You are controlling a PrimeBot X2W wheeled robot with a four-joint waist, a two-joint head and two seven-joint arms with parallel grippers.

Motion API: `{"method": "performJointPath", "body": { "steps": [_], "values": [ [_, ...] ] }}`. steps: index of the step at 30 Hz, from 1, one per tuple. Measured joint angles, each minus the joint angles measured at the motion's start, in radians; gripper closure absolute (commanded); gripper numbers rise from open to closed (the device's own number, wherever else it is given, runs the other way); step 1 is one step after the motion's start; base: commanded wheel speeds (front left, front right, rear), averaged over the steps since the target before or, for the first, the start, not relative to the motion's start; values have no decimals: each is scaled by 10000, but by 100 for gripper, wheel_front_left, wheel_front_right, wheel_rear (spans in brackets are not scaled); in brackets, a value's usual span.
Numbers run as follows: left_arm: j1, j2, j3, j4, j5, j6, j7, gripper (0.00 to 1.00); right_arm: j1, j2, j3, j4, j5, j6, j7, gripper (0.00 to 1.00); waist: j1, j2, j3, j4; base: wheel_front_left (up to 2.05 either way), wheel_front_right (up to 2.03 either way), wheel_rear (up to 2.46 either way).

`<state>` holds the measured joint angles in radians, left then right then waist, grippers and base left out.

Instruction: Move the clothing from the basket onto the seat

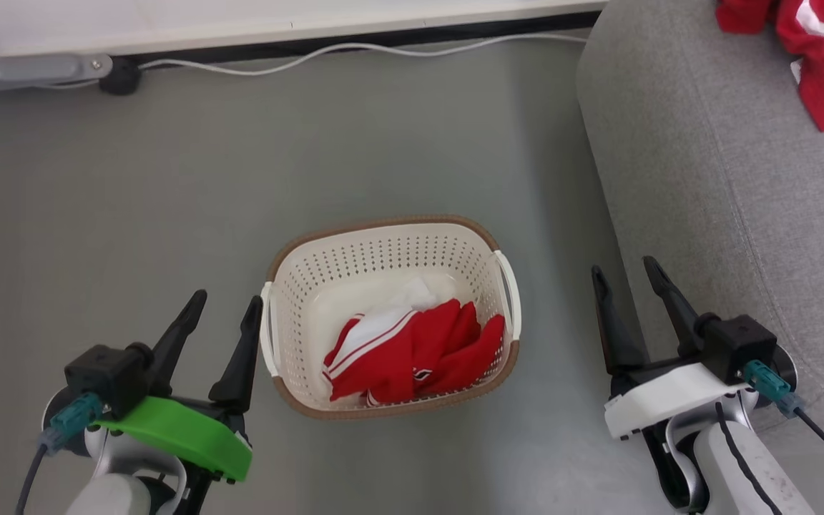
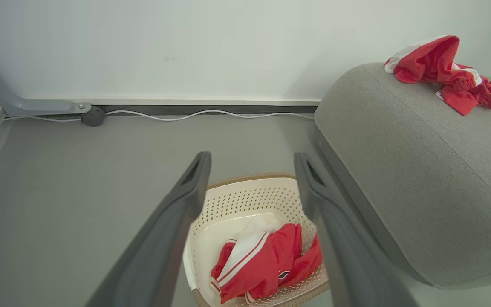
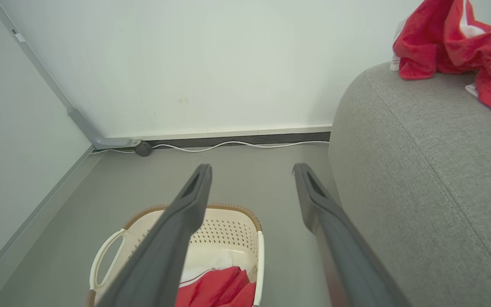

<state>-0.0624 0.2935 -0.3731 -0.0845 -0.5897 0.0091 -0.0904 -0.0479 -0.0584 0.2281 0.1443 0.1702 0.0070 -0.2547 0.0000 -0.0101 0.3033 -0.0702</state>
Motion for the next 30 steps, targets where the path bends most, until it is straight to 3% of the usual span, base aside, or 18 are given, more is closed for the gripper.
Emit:
{"method": "performJointPath", "body": {
  "steps": [17,30],
  "values": [
    [-2387,167,-915,-182,1202,-368,1221,0,-1407,6,140,-368,-107,65,0,0,1,0,2287,-125,0,0,0],
    [-4439,360,-2033,629,2583,-700,2828,0,-2871,12,410,-688,-35,203,0,0,2,0,4122,-478,0,0,0]
  ]
}}
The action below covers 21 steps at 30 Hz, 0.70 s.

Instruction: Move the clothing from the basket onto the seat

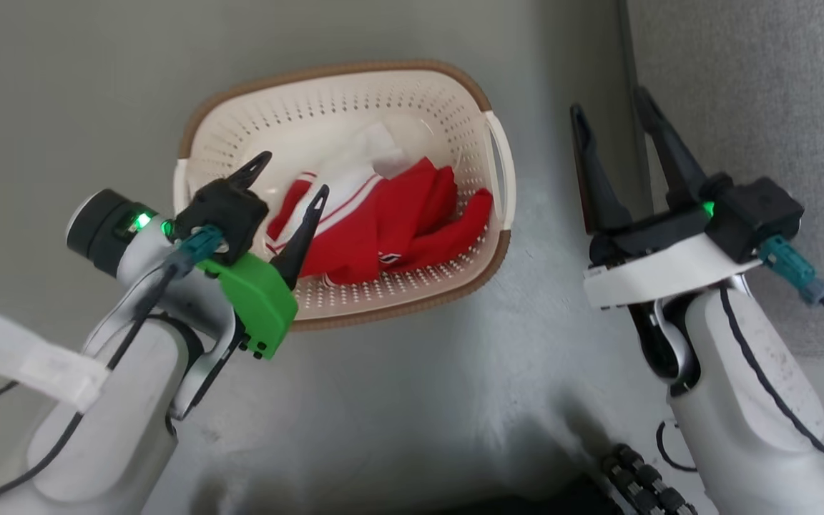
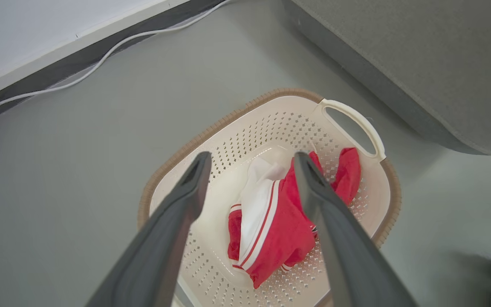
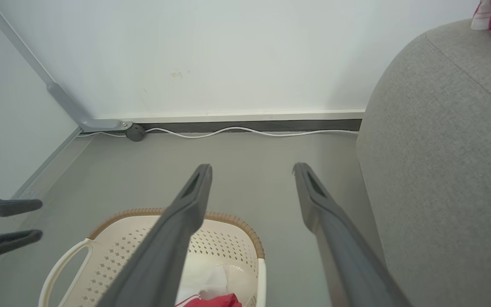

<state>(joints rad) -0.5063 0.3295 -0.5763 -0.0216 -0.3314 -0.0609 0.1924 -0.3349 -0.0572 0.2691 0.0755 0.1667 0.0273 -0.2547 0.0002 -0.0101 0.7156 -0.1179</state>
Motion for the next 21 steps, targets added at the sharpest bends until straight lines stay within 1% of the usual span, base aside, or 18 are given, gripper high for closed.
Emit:
{"method": "performJointPath", "body": {
  "steps": [4,6,10,12,16,21],
  "values": [
    [-505,107,-408,355,575,-109,510,0,-518,4,132,-134,121,63,-2,0,0,0,550,-216,0,0,0],
    [-707,142,-500,525,644,-159,715,0,-731,4,228,-188,219,65,-2,0,0,0,817,-346,0,0,0],
    [-1012,188,-660,930,965,-194,915,0,-1077,4,466,-244,800,46,-2,0,0,0,1300,-668,0,0,0],
    [-1122,272,-771,1127,1129,-272,1035,0,-1203,6,602,-272,1032,-35,-2,0,0,0,1473,-877,0,0,0],
    [-1252,621,-1218,1555,1547,-372,1335,0,-1378,10,702,-313,1455,-207,-2,0,0,0,1760,-1293,0,0,0],
    [-1277,709,-1473,1944,1678,-449,1651,0,-1451,13,830,-309,1772,-380,-2,0,0,0,2023,-1731,0,0,0]
  ]
}}
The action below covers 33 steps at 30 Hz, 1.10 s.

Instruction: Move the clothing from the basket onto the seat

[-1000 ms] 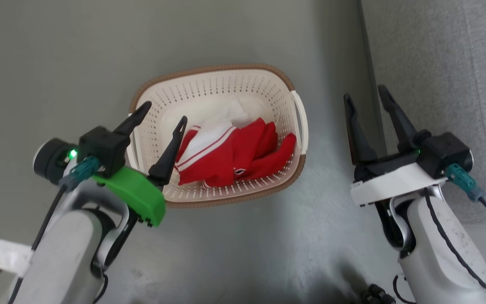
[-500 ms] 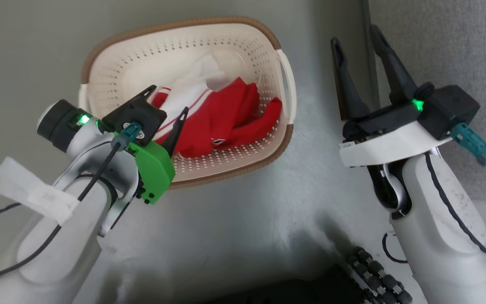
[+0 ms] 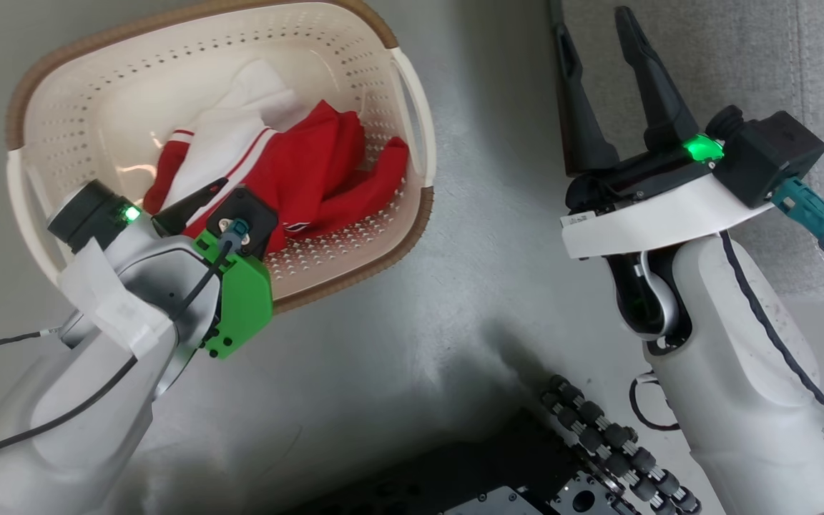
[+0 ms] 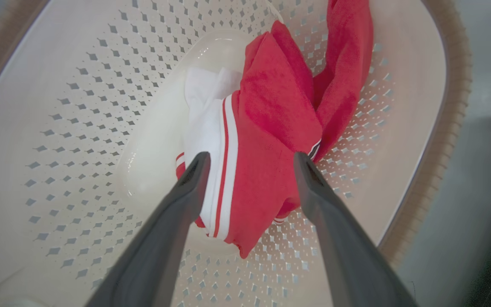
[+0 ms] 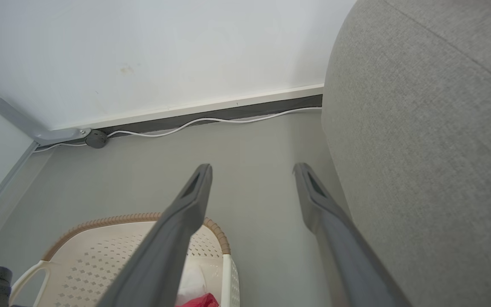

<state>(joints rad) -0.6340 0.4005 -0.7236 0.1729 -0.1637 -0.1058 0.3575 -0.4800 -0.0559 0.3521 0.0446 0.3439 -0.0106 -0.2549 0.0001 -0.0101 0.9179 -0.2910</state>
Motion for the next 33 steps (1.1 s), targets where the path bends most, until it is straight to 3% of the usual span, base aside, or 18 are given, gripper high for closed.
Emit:
{"method": "performJointPath", "body": {
  "steps": [14,33],
  "values": [
    [-221,-412,326,405,-679,-10,629,0,-257,29,499,-127,679,-355,0,0,-1,0,461,-657,0,0,0],
    [-270,-447,616,928,-1145,21,1206,0,-412,63,838,-226,1007,-616,0,0,-1,0,797,-1249,0,0,0]
  ]
}}
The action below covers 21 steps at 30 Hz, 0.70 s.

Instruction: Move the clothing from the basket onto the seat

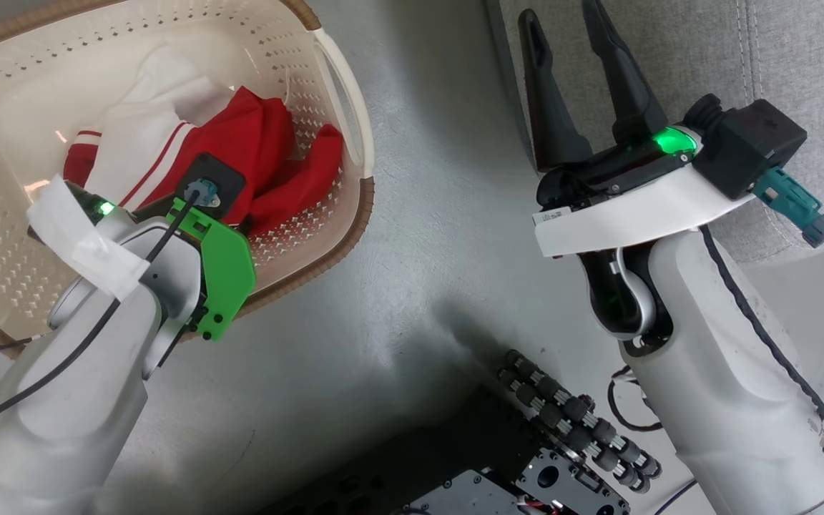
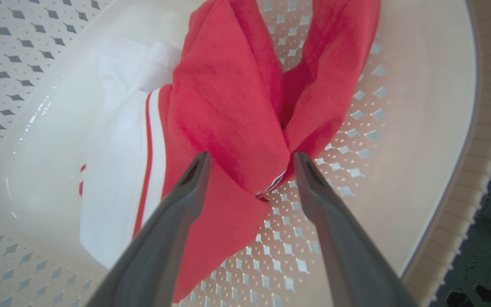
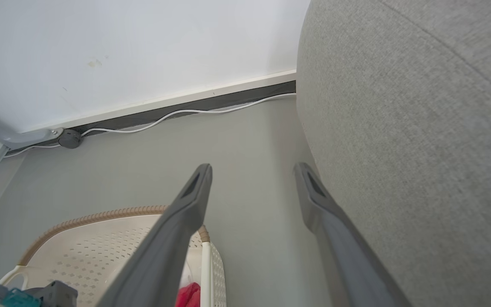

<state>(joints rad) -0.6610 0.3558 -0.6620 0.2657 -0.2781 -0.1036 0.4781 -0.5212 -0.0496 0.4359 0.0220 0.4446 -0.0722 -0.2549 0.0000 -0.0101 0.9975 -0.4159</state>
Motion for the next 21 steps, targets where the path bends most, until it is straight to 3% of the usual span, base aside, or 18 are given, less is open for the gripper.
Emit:
{"method": "performJointPath", "body": {
  "steps": [12,14,21],
  "values": [
    [-52,-75,42,224,-109,71,142,0,-10,6,65,-2,71,-94,0,0,0,0,90,-179,0,0,0],
    [-53,-84,40,245,-109,71,142,11,-12,6,56,-2,73,-94,0,0,0,0,113,-204,0,0,0],
    [-104,-88,-36,395,-105,71,146,24,-13,8,46,-2,73,-102,0,0,0,0,192,-232,0,0,0]
  ]
}}
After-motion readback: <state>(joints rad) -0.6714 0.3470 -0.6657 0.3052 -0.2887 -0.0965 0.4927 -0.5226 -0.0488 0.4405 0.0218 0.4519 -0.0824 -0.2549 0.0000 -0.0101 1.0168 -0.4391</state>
